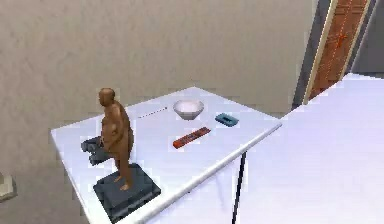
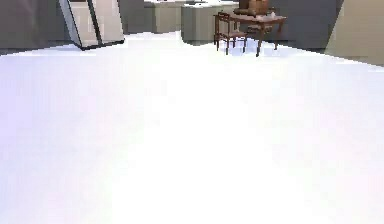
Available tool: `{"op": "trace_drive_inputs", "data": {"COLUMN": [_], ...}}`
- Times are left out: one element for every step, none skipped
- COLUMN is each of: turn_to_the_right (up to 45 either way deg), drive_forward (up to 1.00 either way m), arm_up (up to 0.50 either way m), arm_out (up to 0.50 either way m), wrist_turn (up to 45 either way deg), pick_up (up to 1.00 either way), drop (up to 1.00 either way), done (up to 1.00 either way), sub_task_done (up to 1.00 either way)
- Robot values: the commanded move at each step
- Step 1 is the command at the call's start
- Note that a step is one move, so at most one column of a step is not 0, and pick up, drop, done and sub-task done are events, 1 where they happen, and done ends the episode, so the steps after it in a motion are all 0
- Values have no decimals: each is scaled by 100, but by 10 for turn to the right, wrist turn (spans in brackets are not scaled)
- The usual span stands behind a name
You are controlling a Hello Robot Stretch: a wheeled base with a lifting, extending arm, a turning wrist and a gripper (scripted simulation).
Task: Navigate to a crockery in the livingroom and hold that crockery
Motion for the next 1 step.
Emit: {"op": "trace_drive_inputs", "data": {"turn_to_the_right": [360], "drive_forward": [0], "arm_up": [0], "arm_out": [0], "wrist_turn": [0], "pick_up": [0], "drop": [0], "done": [0], "sub_task_done": [0]}}
